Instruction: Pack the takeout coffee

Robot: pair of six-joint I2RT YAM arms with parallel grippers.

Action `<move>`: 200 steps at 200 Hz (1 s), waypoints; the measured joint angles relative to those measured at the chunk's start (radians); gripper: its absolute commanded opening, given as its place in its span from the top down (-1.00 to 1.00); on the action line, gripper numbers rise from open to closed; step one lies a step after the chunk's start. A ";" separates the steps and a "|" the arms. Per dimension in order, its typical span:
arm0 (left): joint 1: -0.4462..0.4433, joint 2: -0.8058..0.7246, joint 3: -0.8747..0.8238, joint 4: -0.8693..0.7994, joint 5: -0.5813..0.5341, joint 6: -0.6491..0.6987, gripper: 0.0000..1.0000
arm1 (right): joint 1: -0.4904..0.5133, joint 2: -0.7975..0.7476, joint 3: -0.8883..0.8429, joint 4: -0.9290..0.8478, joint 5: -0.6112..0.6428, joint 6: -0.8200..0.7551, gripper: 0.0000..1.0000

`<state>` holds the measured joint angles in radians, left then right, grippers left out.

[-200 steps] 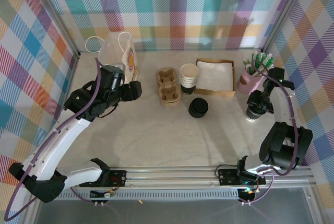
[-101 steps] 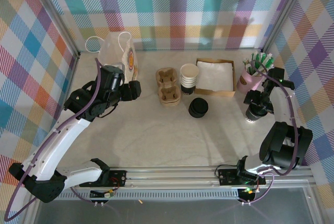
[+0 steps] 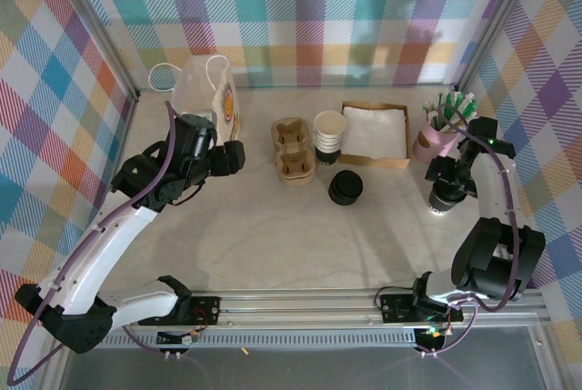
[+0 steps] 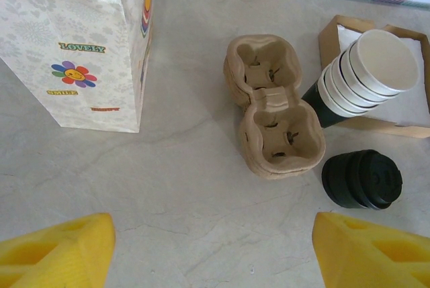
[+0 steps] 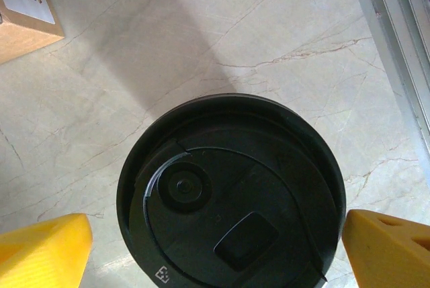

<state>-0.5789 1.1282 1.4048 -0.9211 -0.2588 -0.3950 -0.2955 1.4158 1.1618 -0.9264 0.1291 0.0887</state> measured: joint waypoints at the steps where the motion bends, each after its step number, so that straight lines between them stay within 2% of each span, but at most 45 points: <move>1: 0.000 0.000 0.000 0.000 0.000 0.000 -0.54 | 0.000 0.000 0.000 0.000 0.000 0.000 -0.91; 33: 0.000 0.005 0.013 -0.011 -0.026 0.008 -0.53 | 0.000 -0.016 0.028 -0.023 0.000 0.001 -0.88; 95: 0.000 0.074 0.183 -0.059 -0.088 0.056 -0.49 | 0.001 -0.142 0.114 -0.053 -0.020 0.034 -0.71; 121: 0.000 0.079 0.226 -0.089 -0.112 0.064 -0.46 | 0.034 -0.184 0.145 -0.090 -0.029 0.058 -0.68; 153: 0.000 0.072 0.246 -0.130 -0.121 0.051 -0.41 | 0.165 -0.247 0.170 -0.142 -0.038 0.106 -0.63; 200: 0.000 0.027 0.198 -0.161 -0.089 -0.005 -0.35 | 0.460 -0.279 0.194 -0.201 -0.040 0.222 -0.55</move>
<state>-0.5789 1.1553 1.6032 -1.0824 -0.3481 -0.4004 0.1650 1.1366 1.3560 -1.1278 0.0887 0.3103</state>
